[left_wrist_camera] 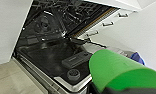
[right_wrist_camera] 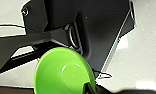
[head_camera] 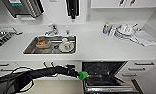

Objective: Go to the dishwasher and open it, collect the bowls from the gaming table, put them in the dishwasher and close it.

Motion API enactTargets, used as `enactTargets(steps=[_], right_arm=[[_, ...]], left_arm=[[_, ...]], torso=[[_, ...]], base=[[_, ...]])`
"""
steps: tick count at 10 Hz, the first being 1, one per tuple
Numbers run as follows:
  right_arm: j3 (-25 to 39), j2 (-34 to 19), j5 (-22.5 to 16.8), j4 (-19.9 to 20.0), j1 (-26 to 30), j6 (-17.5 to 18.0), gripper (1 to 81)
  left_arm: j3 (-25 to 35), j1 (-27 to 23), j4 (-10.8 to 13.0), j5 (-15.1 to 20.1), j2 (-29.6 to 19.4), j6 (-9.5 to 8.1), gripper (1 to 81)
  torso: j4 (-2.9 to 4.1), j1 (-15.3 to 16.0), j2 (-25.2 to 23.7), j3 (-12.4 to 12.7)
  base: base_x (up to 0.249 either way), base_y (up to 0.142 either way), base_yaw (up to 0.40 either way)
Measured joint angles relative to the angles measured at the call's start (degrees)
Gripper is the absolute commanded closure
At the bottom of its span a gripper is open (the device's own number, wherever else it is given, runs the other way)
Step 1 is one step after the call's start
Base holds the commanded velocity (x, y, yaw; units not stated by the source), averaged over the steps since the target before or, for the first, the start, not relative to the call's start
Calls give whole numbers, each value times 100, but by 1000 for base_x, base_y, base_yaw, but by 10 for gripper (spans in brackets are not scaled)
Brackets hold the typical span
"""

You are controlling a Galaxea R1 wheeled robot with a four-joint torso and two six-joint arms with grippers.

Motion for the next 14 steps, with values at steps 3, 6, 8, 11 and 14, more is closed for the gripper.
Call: enactTargets(steps=[3,6,8,11,14], right_arm=[[0,30,-2,0,-4,-5,811],[0,37,-2,0,-2,-5,811],[0,76,-5,0,2,-7,811],[-2,129,-2,-1,66,-13,811],[30,98,-2,-1,77,-2,811]], left_arm=[[-452,-279,-9,267,560,-140,811],[-747,-563,-9,460,1017,-260,811],[-769,-695,0,560,1284,-373,10],[-834,-896,-11,636,1709,-447,10],[-858,-577,0,947,1871,-452,10]], torso=[[0,2,2,-4],[0,2,2,-4],[0,2,5,-4],[0,2,5,-4],[0,2,5,-6]], base=[[0,0,0],[0,0,0],[0,0,0],[0,0,0],[0,0,0]])
